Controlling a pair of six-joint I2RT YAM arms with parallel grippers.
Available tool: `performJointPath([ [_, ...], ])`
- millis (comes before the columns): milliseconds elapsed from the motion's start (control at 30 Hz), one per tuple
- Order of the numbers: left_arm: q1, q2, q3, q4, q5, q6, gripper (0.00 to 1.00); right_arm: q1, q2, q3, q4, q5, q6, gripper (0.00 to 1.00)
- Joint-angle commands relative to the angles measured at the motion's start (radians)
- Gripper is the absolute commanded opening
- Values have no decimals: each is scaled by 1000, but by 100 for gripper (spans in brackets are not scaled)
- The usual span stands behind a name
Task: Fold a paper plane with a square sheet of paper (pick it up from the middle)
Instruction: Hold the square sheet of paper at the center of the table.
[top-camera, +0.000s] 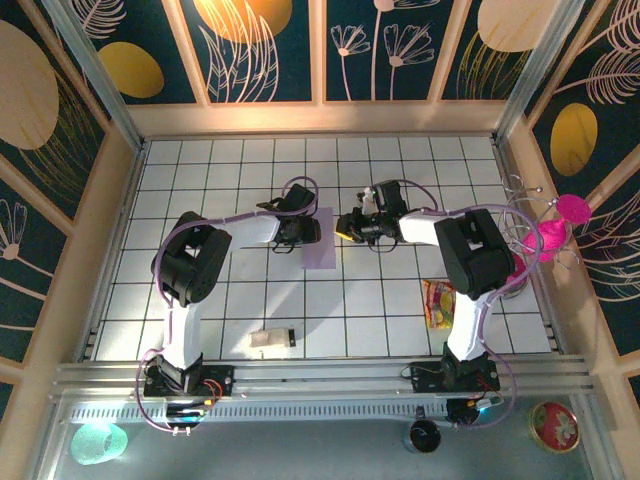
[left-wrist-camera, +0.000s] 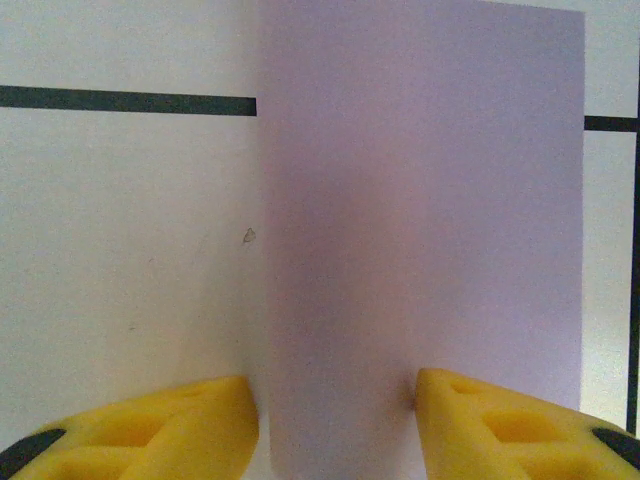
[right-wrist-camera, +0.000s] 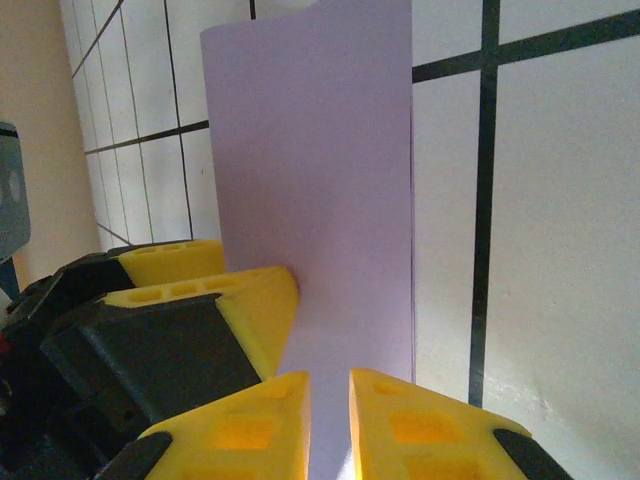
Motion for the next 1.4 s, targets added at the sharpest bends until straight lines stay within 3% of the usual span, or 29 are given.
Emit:
performJointPath([
  [0,11,247,-94,-43,6,2,51,17,24,35,8,-36,-18,18],
  [567,10,249,-101,-37,8,-8,51,47,124,105,-61,-32,-32,10],
  [900,11,215,-115,-15,3,-19,51,46,185,97,-278,106,-66,6],
  [1167,12,62,-52,-35,-13,-24,51,46,240,121,-392,197,-93,5],
  [1367,15,-92,22,-70,-133,-44,53,48,272,143,-452,277,-93,4],
])
